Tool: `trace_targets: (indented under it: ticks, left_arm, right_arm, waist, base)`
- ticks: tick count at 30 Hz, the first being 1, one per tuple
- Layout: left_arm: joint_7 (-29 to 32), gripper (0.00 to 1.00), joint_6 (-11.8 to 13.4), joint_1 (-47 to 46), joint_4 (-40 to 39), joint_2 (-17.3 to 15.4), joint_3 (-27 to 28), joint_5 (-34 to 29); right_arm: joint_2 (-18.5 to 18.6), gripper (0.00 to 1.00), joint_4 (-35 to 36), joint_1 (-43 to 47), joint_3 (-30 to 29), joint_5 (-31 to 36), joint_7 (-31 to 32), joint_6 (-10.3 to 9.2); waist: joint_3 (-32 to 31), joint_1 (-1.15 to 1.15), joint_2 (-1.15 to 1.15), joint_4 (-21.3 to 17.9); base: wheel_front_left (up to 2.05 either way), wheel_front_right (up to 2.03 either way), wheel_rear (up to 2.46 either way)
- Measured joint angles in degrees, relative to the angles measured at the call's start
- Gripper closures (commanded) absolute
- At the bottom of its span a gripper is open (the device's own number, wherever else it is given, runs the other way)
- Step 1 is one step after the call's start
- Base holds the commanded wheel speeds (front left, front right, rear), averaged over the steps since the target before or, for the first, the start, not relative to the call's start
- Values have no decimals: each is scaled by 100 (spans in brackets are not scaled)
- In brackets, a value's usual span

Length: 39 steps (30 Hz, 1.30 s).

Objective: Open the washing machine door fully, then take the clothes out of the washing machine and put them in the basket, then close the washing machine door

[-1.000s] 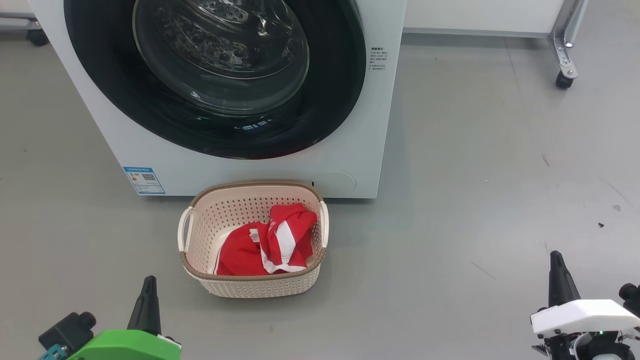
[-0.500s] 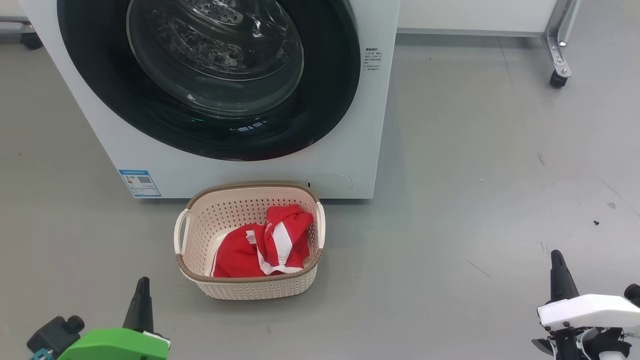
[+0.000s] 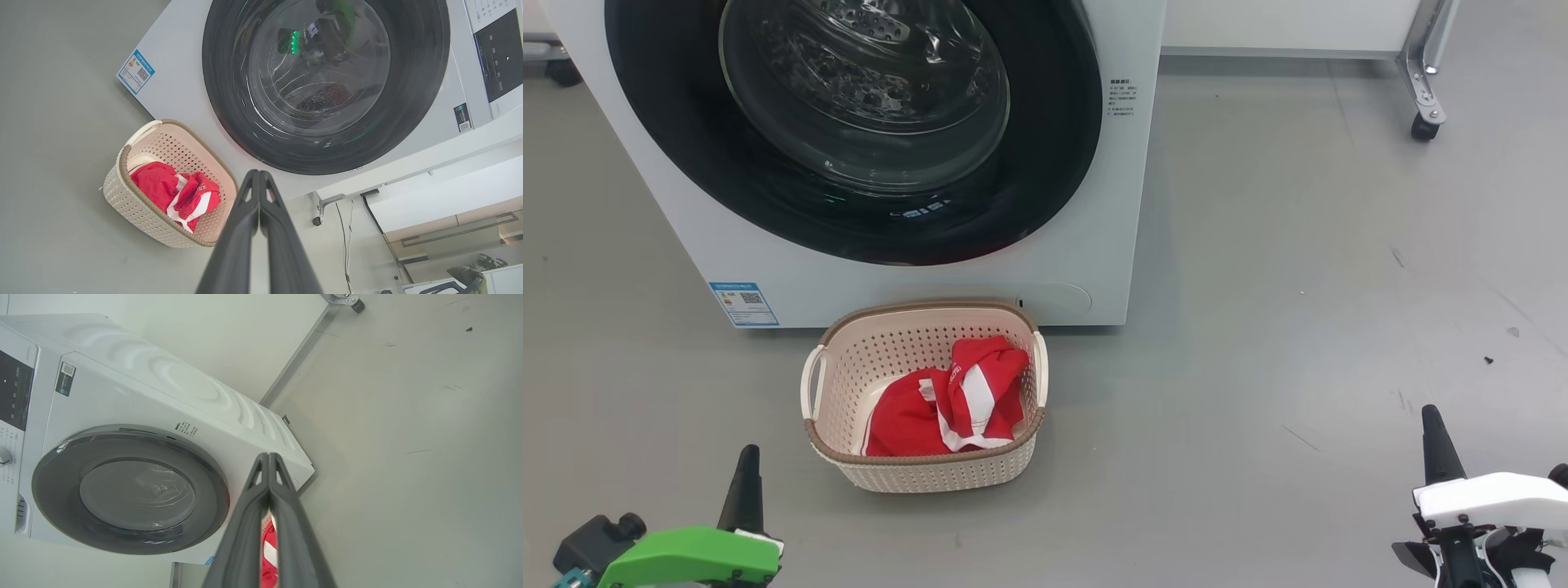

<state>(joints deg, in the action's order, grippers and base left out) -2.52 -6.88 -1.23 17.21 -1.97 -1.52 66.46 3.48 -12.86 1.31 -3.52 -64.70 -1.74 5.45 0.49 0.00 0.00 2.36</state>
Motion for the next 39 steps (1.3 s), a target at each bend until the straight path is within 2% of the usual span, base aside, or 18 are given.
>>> trace_targets:
  ticks: [39]
  left_arm:
    - [609,100,0,-129,-104,-64,356,2183]
  right_arm:
    - [-107,100,-242,-371,-341,-2221,654,103]
  waist:
    - [-27,0,0,-198]
  base:
    - [0,0,0]
